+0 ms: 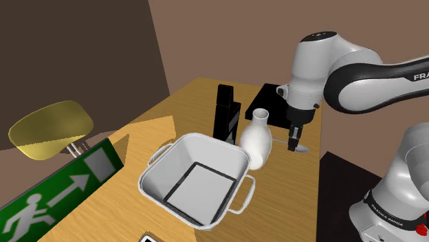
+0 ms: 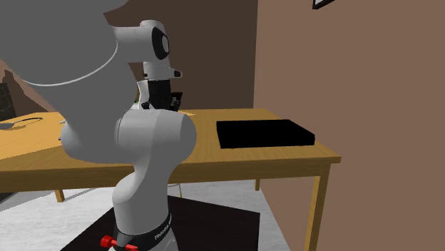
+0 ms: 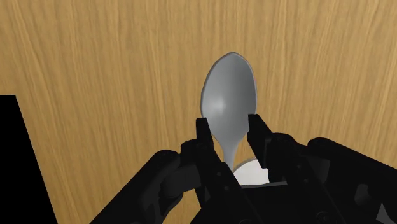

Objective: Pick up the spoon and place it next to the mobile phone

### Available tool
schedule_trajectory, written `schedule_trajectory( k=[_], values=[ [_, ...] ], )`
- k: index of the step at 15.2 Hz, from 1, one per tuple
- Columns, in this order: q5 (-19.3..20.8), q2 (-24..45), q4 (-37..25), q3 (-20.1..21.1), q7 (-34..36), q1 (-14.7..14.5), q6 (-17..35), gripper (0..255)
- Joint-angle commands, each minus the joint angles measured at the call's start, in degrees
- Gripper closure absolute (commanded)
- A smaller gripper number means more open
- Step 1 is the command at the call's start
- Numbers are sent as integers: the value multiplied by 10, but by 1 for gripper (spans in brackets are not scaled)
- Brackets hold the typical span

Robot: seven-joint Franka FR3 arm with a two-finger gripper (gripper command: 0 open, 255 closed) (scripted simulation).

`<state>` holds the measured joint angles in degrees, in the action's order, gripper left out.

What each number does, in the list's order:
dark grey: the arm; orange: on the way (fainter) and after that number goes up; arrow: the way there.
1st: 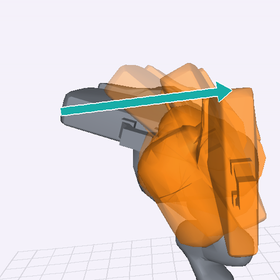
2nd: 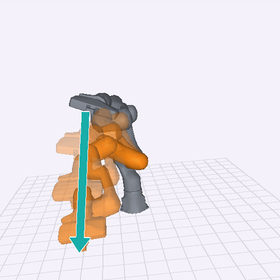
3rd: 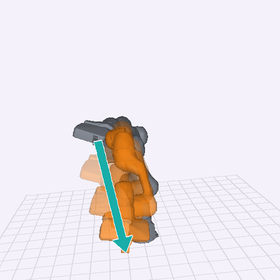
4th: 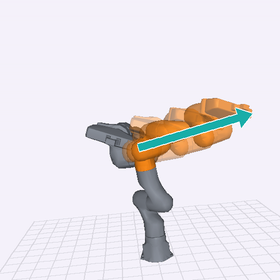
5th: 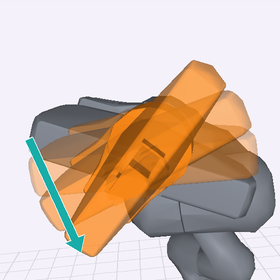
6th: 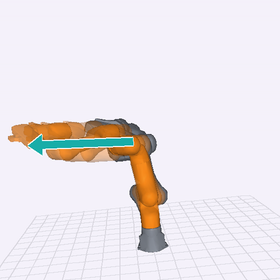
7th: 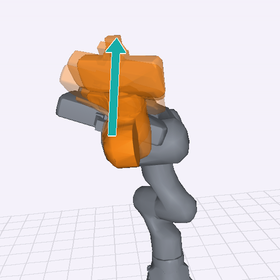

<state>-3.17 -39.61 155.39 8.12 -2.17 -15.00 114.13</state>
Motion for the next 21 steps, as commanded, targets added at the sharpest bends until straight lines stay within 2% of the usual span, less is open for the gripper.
schedule_trajectory(
  k=[1,6,12,17,21],
  values=[
    [-20,16,-17,30,36,-19,-1,255],
    [-54,59,-55,92,109,-52,6,255],
    [-73,130,-121,164,198,-75,16,255],
    [-65,205,-192,224,277,-82,22,255],
    [-39,275,-259,271,346,-84,24,255]
  ],
)
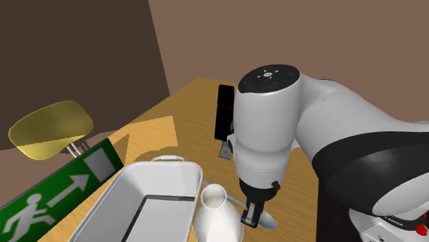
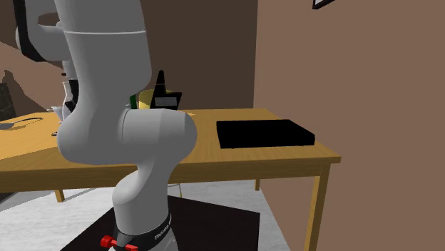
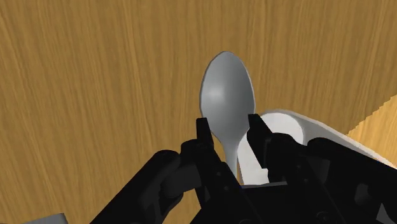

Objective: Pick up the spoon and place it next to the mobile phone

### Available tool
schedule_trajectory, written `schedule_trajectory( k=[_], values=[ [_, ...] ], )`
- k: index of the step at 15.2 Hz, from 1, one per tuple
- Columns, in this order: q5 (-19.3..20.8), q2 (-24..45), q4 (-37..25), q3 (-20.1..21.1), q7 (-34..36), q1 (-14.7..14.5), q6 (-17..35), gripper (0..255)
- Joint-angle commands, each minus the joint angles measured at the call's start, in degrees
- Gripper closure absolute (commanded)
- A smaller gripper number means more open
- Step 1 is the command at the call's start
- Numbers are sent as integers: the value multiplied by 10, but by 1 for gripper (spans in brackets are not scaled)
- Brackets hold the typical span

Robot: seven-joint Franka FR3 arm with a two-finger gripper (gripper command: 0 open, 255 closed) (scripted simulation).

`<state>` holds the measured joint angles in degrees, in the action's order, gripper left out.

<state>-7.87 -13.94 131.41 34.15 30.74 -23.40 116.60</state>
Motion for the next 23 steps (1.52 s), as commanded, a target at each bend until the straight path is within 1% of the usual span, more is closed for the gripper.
schedule_trajectory(
  k=[1,5,7,9,12,15,17,18,23],
  values=[
    [18,38,-37,21,36,-1,-2,255],
    [70,123,-116,60,115,-11,-10,255],
    [103,171,-161,74,156,-23,-19,255],
    [138,220,-208,82,195,-42,-31,255],
    [188,294,-287,84,248,-82,-57,255],
    [232,367,-376,76,289,-133,-90,255],
    [258,416,-442,68,310,-171,-116,255],
    [275,453,-496,61,322,-201,-137,255],
    [281,461,-469,56,327,-200,-104,255]
  ],
)
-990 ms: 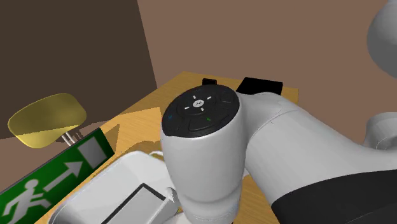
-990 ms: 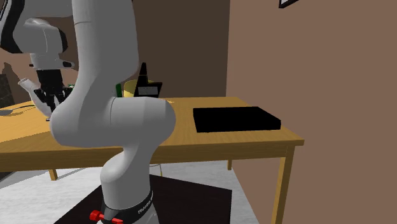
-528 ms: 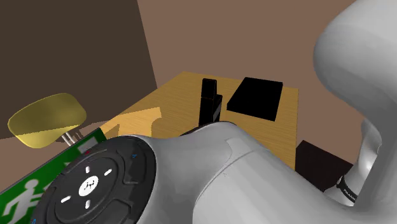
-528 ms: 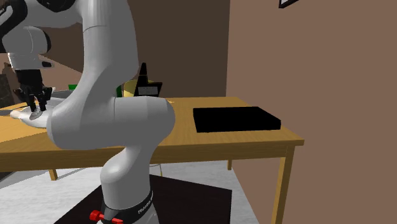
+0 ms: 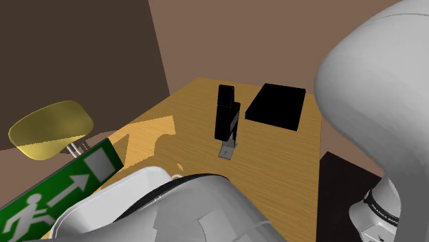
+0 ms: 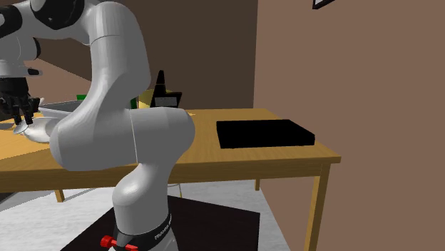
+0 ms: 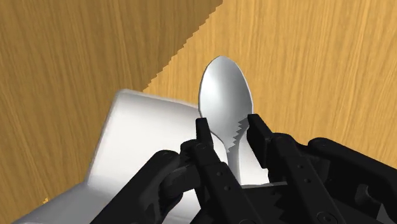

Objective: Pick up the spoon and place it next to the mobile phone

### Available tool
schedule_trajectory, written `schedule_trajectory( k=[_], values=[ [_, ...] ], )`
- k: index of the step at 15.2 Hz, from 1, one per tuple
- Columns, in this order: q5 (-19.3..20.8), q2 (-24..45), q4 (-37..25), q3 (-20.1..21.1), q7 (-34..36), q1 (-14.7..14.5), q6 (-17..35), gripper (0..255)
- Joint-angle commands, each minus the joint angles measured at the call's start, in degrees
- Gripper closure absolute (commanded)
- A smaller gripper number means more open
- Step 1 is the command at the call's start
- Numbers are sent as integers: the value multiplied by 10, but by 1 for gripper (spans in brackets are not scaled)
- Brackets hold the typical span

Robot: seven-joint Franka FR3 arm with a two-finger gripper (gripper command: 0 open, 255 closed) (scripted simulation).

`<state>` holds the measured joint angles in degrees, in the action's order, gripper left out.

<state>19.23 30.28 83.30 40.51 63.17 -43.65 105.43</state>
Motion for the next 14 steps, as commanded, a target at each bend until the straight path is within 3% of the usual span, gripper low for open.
schedule_trajectory(
  k=[1,9,14],
  values=[
    [10,20,17,-11,3,1,15,255],
    [19,37,50,-31,9,-8,66,255],
    [20,39,52,-31,9,-7,68,255]
  ],
)
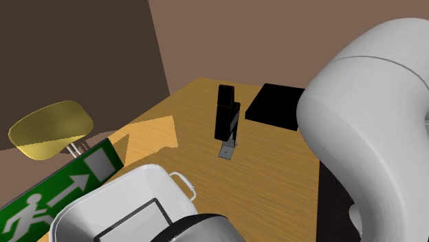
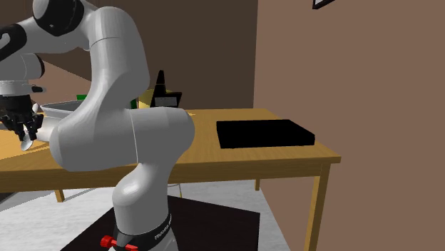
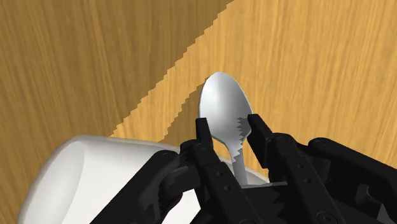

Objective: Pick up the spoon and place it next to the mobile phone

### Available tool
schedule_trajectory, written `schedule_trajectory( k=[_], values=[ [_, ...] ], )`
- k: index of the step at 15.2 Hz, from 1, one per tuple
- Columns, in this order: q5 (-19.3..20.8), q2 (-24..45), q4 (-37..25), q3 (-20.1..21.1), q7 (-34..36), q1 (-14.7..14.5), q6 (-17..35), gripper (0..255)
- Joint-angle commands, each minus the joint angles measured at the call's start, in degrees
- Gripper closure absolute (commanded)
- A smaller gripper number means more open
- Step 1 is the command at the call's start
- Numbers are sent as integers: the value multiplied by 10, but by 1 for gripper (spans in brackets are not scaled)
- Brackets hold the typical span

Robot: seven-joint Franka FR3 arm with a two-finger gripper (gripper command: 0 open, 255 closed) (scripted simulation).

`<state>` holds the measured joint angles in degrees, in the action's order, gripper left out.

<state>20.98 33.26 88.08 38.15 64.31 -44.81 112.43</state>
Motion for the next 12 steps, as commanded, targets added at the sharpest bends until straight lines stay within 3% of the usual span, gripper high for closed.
schedule_trajectory(
  k=[1,3,4,9,12],
  values=[
    [3,9,4,-7,-2,4,-2,255],
    [3,9,4,-7,-2,5,-2,255],
    [4,13,0,-8,-3,4,-2,0],
    [3,9,4,-7,-2,5,-2,0],
    [-10,-6,-32,1,-11,4,-50,0]
  ],
)
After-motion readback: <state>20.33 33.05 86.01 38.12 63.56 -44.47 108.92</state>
